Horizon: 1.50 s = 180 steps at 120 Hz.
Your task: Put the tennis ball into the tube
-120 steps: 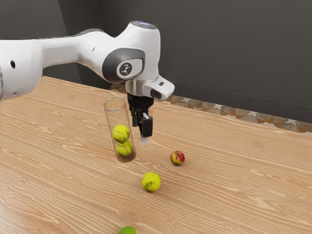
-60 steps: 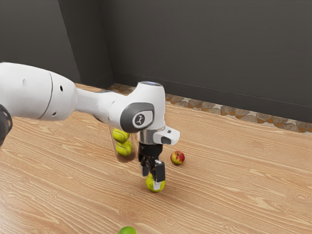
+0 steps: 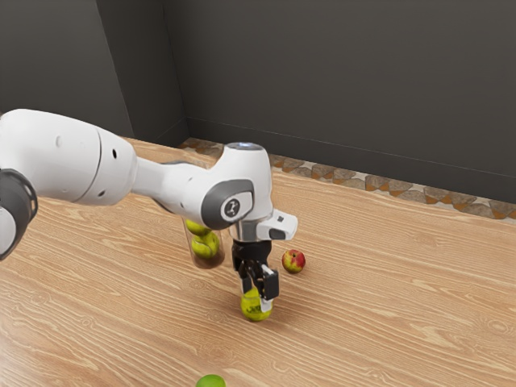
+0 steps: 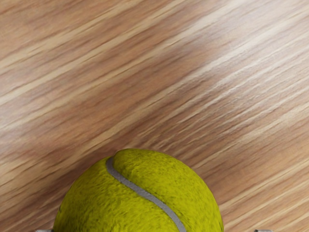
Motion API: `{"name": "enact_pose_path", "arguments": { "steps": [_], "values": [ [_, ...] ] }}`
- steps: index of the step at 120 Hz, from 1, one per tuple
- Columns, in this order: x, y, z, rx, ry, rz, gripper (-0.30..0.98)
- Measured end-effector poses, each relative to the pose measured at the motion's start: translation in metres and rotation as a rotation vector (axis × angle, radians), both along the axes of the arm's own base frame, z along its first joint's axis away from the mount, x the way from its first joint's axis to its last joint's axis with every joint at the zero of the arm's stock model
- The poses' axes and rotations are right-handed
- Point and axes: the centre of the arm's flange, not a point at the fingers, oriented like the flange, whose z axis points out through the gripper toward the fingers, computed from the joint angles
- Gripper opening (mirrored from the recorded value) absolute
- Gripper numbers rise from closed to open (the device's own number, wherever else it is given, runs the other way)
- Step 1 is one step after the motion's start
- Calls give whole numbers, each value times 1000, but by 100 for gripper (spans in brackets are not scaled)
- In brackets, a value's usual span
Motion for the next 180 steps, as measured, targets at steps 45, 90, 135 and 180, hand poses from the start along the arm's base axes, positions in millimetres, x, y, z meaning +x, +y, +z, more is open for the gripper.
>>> {"name": "enact_pose_path", "arguments": {
  "steps": [45,90,135,180],
  "values": [
    [-1,-1,-24,12,28,15,36],
    [29,14,128,57,-205,13,17],
    [63,77,263,163,-328,98,17],
    [60,143,293,230,-252,173,20]
  ]
}}
